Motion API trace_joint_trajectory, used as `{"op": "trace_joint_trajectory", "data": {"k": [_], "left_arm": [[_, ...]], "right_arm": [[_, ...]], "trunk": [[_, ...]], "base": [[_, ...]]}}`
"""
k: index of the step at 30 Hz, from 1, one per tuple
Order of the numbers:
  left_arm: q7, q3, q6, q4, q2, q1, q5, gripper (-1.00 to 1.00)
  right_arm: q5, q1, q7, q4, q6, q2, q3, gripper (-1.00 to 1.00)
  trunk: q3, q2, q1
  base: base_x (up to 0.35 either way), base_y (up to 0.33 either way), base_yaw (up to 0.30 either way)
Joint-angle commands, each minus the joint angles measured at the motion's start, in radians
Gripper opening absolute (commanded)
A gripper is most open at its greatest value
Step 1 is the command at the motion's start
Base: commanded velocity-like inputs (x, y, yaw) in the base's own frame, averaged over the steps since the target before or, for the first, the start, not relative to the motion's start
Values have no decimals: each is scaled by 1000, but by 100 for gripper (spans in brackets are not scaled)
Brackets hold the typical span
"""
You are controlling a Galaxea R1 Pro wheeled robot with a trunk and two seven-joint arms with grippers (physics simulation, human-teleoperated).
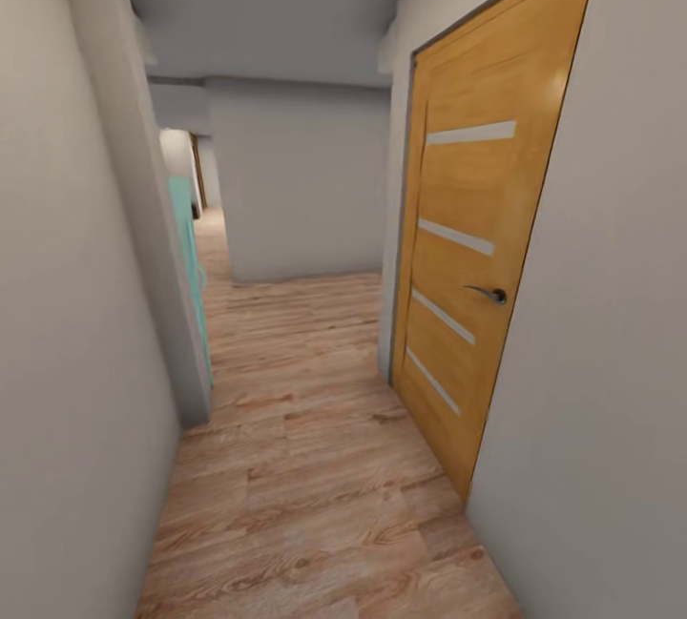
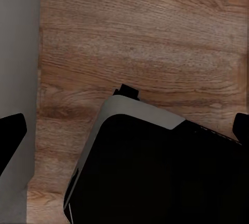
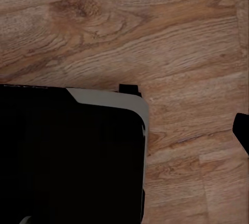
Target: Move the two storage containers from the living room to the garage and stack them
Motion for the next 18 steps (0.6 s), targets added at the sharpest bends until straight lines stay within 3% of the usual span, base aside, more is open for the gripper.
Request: {"op": "trace_joint_trajectory", "data": {"k": [1,18], "left_arm": [[1,8,-1,0,0,-1,0,100],[1,8,-1,0,0,-1,-1,100]], "right_arm": [[0,-2,1,3,-7,0,5,100],[0,-2,2,3,-7,-1,5,100]], "trunk": [[-2,-2,1],[-2,-2,1]], "base": [[321,0,227],[320,-18,243]]}}
